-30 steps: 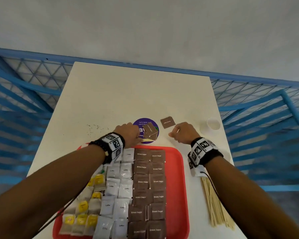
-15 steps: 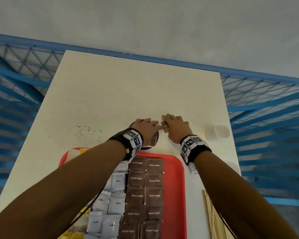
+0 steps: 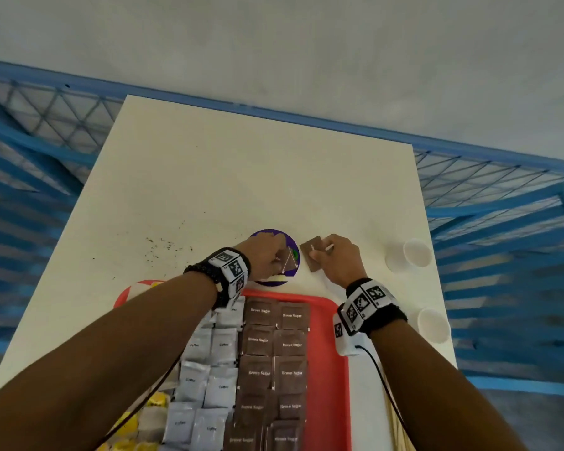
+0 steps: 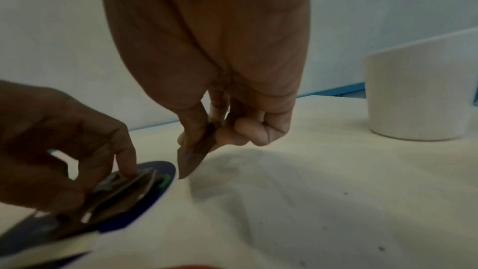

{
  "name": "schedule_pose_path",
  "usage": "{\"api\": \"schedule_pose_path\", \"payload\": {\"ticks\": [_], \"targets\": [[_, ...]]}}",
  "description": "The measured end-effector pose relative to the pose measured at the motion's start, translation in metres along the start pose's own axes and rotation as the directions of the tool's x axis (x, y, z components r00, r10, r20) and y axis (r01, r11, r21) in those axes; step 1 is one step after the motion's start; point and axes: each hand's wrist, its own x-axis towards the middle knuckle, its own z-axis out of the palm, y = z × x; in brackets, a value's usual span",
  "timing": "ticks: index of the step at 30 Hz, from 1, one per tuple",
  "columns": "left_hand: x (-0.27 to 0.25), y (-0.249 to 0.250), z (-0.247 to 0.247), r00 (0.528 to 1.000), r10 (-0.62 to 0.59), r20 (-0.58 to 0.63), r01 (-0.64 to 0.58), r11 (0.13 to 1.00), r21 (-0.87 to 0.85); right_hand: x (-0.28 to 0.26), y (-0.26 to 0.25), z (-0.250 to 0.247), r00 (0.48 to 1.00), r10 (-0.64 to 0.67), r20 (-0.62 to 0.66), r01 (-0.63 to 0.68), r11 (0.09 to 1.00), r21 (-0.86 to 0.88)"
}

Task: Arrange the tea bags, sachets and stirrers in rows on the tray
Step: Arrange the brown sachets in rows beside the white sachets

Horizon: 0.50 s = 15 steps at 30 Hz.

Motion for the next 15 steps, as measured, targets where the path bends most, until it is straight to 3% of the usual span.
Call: {"api": "schedule_pose_path", "payload": {"ticks": [4, 7, 10, 11, 15], "targets": [[-0.013, -0.023, -0.005, 0.980, -0.142, -0.136, 0.111, 0.970, -0.214, -0.005, -0.017, 0.001, 0.995, 0.008, 0.097, -0.014, 0.998, 0.058], [-0.021, -0.034, -0.001, 0.962, -0.233, -0.142, 0.192, 0.948, -0.255, -0.009, -0.034, 0.019, 0.981, 0.031, 0.194, -0.049, 0.995, 0.089], [-0.022, -0.028, 0.003, 0.978, -0.179, -0.106, 0.156, 0.968, -0.195, -0.011, -0.051, 0.045, 0.988, 0.065, 0.140, -0.052, 0.994, -0.099], [-0.022, -0.022, 0.004, 0.987, -0.134, -0.093, 0.115, 0.977, -0.181, -0.009, -0.055, 0.052, 0.986, 0.121, 0.118, -0.107, 0.987, -0.121], [-0.024, -0.009, 0.007, 0.992, -0.097, -0.080, 0.075, 0.968, -0.241, -0.008, -0.067, 0.066, 0.941, 0.338, 0.016, -0.338, 0.941, 0.035]]}}
